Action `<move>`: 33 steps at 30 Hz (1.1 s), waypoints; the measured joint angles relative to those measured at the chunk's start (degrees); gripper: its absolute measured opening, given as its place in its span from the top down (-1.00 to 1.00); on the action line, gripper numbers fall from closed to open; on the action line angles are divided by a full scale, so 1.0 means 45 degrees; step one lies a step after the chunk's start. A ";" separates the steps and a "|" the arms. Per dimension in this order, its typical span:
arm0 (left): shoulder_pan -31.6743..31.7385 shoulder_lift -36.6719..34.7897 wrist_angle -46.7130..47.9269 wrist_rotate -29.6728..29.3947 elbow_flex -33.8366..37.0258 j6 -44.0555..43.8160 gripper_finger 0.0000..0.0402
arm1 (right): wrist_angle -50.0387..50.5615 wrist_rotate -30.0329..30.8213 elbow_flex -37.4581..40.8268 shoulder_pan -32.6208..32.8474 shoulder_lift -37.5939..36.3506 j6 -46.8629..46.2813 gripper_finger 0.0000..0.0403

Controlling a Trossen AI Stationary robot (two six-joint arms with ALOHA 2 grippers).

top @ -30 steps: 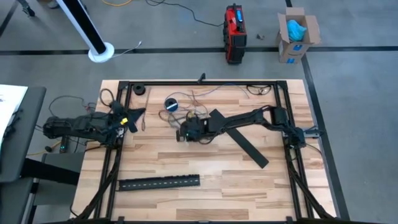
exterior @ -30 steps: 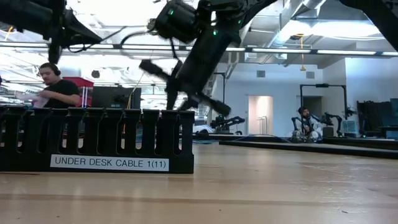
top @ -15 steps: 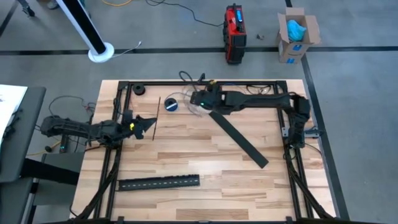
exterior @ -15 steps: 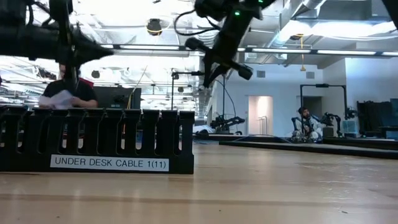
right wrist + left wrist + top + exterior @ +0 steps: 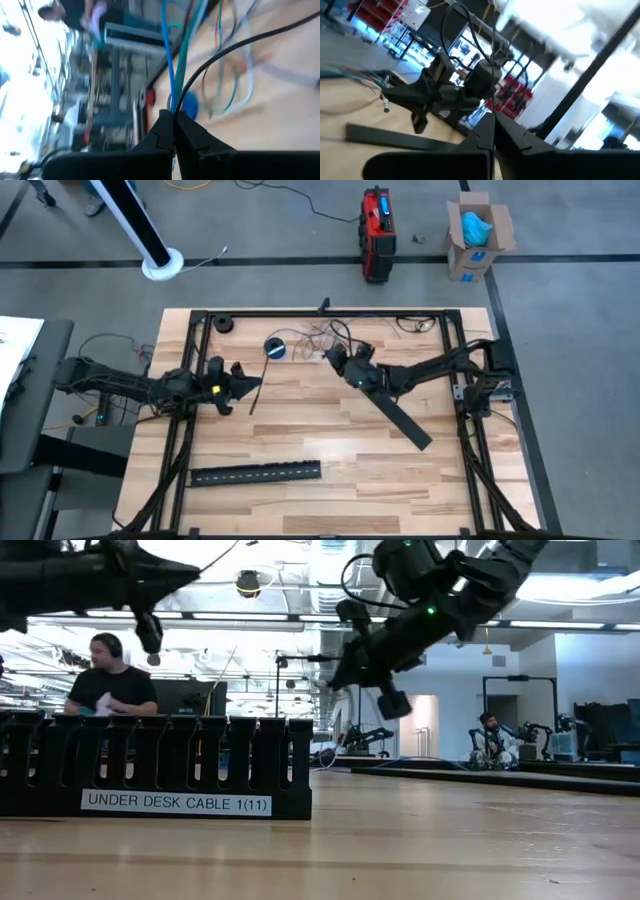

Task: Ziptie cables
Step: Wrap the cable wires with the black zip tie

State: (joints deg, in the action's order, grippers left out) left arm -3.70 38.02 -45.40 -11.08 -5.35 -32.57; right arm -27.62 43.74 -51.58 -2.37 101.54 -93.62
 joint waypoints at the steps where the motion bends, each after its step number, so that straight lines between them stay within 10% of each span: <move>1: 0.0189 0.0625 -0.0763 0.0425 -0.0127 0.0610 1.00 | -0.0039 0.0330 0.0055 0.0138 -0.0086 0.0006 1.00; 12: 0.1344 0.8894 -0.9675 0.2519 -0.0567 -0.0582 1.00 | -0.0892 0.1751 0.1147 0.0599 -0.1029 0.0163 1.00; 25: 0.1077 1.4510 -0.9886 0.4680 -0.5362 -0.0120 1.00 | -0.6049 0.4549 0.4163 0.1748 -0.0883 0.0242 1.00; 33: 0.1124 1.6467 -0.9867 0.4396 -0.7060 -0.0798 1.00 | -1.0501 0.5406 0.5090 0.2209 -0.0885 0.4447 1.00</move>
State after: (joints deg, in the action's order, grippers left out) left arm 1.36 112.12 -89.80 8.70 -37.12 -36.15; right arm -74.87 68.07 -28.67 7.57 97.56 -73.61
